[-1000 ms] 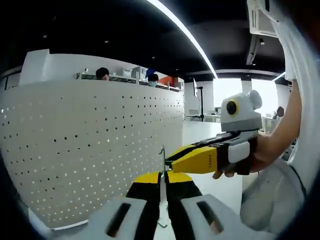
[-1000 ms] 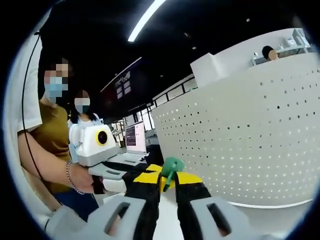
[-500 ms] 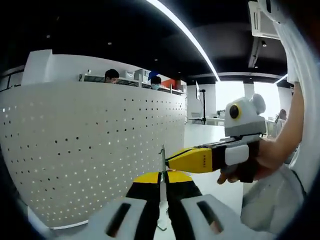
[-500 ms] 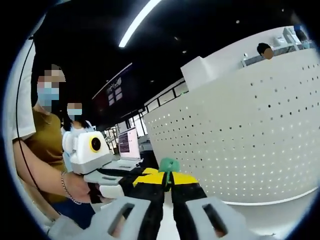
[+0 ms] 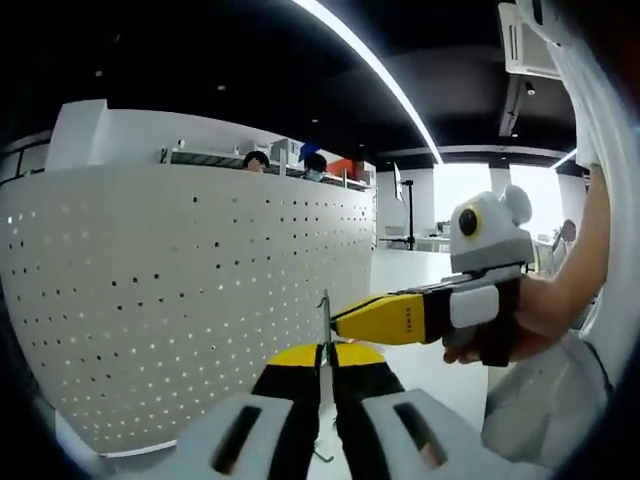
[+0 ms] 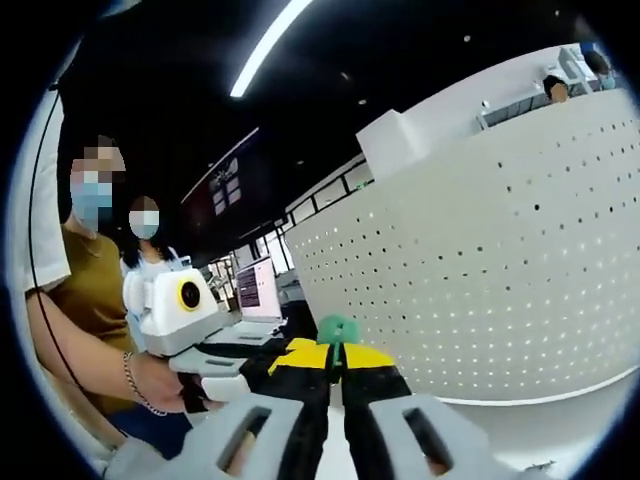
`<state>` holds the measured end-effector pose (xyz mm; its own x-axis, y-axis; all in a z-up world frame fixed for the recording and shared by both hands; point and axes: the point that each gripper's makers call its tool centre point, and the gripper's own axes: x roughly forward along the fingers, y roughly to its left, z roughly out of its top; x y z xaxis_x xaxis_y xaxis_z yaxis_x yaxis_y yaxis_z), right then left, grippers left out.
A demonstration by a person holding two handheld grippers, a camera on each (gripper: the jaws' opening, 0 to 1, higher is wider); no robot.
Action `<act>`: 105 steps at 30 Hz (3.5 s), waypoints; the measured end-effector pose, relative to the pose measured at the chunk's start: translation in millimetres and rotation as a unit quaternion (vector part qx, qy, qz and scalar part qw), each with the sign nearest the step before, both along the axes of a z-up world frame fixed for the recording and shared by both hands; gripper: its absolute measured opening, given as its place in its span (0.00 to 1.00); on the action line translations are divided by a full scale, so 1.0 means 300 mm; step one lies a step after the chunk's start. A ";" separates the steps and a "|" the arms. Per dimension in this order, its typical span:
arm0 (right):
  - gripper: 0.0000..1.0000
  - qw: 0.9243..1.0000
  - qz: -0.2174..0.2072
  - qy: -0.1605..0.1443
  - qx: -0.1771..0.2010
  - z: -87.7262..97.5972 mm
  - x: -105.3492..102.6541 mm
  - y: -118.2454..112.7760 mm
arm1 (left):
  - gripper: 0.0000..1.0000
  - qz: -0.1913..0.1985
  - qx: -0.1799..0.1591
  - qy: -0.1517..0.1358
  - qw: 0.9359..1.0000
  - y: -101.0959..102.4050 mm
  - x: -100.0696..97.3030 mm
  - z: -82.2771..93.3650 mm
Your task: Insert the hook assembly into the mounting plate slot until the hook locks in place.
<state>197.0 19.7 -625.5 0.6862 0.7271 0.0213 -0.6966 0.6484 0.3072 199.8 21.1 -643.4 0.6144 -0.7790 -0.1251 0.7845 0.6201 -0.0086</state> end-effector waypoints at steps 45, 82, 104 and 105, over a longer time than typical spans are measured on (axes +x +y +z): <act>0.01 0.995 -0.080 -0.028 -0.059 0.074 0.125 -0.118 | 0.93 0.039 0.036 0.026 0.998 0.026 -0.006 -0.097; 0.01 0.961 -0.225 -0.052 -0.151 0.220 0.413 -0.250 | 0.91 0.079 0.026 0.026 0.996 0.134 -0.050 -0.112; 0.01 0.956 -0.240 -0.082 -0.148 0.276 0.491 -0.162 | 0.89 0.088 0.013 0.029 0.996 0.170 -0.071 -0.114; 0.01 0.957 -0.239 -0.080 -0.144 0.275 0.494 -0.159 | 0.89 0.088 0.012 0.030 0.996 0.172 -0.072 -0.115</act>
